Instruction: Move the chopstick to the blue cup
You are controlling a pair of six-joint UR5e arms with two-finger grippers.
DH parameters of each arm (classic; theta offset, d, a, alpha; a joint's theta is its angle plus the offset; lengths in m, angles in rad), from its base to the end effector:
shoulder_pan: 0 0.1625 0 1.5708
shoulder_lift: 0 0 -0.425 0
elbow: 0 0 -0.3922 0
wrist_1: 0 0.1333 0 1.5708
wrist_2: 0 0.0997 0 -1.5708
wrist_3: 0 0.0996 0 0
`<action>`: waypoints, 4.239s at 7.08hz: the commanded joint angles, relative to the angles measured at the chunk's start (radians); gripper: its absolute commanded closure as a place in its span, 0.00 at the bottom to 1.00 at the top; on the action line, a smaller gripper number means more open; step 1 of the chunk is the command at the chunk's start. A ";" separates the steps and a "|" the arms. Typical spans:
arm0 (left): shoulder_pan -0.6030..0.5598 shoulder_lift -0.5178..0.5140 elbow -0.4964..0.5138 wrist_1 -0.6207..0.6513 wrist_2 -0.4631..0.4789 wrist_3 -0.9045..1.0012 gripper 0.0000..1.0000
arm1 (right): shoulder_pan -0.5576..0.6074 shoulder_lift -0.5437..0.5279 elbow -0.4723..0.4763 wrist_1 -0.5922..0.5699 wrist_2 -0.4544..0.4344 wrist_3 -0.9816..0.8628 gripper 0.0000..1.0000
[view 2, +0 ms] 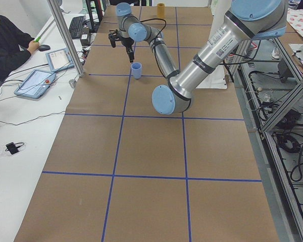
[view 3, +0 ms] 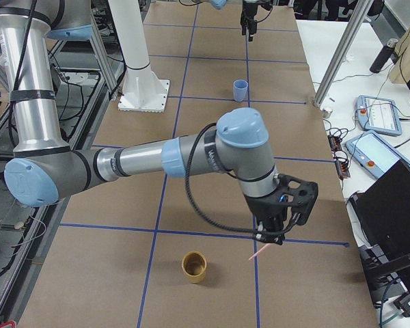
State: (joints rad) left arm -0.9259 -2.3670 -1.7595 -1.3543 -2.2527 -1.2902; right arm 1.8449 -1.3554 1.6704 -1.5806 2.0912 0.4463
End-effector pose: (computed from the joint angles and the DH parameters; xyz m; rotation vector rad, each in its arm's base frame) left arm 0.3320 -0.5587 0.1193 -0.1149 0.9768 -0.3310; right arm 0.2389 -0.5403 0.5086 0.2569 -0.5490 0.6193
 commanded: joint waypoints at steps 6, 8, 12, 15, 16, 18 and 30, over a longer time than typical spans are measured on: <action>-0.318 0.262 -0.086 -0.002 -0.038 0.487 0.02 | -0.429 0.447 0.031 -0.130 0.274 0.409 1.00; -0.329 0.291 -0.084 0.004 -0.033 0.578 0.02 | -0.536 0.533 0.070 -0.131 0.279 0.475 1.00; -0.335 0.317 -0.075 0.001 -0.036 0.580 0.02 | -0.873 0.686 0.060 -0.124 0.013 0.619 1.00; -0.384 0.356 -0.039 0.004 -0.037 0.727 0.02 | -0.995 0.768 -0.037 -0.121 -0.126 0.620 1.00; -0.387 0.357 -0.032 0.000 -0.038 0.727 0.02 | -1.013 0.768 -0.043 -0.121 -0.144 0.617 1.00; -0.387 0.357 -0.020 -0.005 -0.036 0.730 0.02 | -1.071 0.766 -0.055 -0.102 -0.216 0.618 1.00; -0.392 0.408 -0.011 -0.020 -0.036 0.755 0.02 | -0.795 0.567 0.000 -0.045 0.134 0.599 0.00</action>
State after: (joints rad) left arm -1.3158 -1.9899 -1.7689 -1.3595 -2.2873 -0.5520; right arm 0.9328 -0.6854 1.6144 -1.5888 2.1134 1.1112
